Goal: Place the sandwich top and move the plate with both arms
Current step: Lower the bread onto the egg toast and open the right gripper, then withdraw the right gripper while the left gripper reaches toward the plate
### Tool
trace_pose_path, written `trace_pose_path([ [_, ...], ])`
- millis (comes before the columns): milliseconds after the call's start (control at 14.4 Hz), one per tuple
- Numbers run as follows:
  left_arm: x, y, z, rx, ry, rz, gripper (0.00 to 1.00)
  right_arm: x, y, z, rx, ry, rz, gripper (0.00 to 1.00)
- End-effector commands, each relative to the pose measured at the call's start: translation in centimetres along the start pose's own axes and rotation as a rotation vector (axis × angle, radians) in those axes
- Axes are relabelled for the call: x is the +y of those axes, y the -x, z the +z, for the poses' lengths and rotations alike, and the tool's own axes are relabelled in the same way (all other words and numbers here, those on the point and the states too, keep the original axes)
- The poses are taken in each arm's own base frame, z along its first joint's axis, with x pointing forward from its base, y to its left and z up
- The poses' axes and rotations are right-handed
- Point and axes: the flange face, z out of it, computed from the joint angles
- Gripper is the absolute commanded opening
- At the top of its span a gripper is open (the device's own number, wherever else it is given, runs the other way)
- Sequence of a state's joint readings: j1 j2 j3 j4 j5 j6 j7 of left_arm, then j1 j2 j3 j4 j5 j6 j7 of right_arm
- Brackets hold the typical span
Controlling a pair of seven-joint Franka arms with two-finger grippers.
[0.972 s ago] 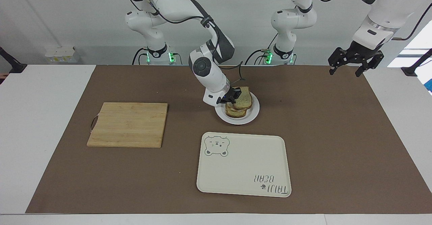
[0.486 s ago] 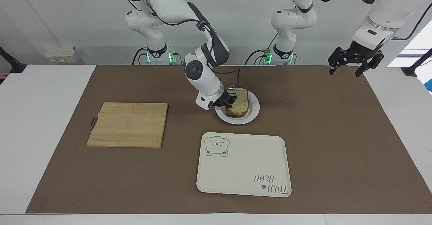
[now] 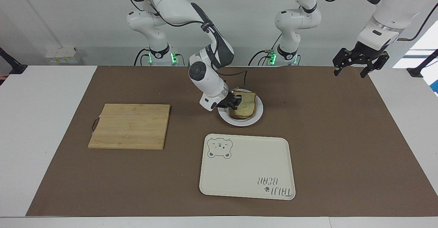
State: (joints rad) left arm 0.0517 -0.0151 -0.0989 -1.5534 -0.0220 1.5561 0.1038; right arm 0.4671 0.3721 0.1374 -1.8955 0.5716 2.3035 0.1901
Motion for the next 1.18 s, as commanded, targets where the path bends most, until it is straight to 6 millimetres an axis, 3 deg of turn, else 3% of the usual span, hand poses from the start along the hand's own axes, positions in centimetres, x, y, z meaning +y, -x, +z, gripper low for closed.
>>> trace_pose_path([
  [0, -0.2, 0.5, -0.3, -0.003, -0.008, -0.001, 1.0, 0.6, 0.3, 0.2, 0.008, 0.001, -0.047, 0.0],
  [69, -0.2, 0.5, -0.3, -0.002, -0.008, -0.001, 1.0, 0.7, 0.2, 0.2, 0.009, 0.005, -0.048, 0.27],
  [139, -0.2, 0.5, -0.3, -0.002, -0.008, -0.001, 1.0, 0.7, 0.2, 0.1, 0.013, 0.019, -0.064, 0.99],
  [347, -0.2, 0.5, -0.3, -0.003, -0.008, -0.001, 1.0, 0.5, -0.4, -1.1, 0.046, 0.076, -0.113, 1.0],
  [556, -0.2, 0.5, -0.3, -0.002, -0.008, -0.001, 1.0, 0.8, -1.2, -5.0, 0.119, 0.118, -0.15, 1.0],
  [694, -0.2, 0.3, -0.4, 0.01, -0.009, 0.002, 1.0, 2.6, -2.2, -8.8, 0.179, 0.176, -0.174, 1.0],
  [903, -0.1, 0.5, -0.4, 0.0, -0.008, 0.001, 1.0, 4.9, -2.8, -12.5, 0.211, 0.291, -0.215, 1.0],
  [1111, 1.5, 0.3, -0.7, 0.016, -0.01, 0.042, 1.0, 7.9, -3.4, -16.6, 0.22, 0.358, -0.198, 1.0],
])
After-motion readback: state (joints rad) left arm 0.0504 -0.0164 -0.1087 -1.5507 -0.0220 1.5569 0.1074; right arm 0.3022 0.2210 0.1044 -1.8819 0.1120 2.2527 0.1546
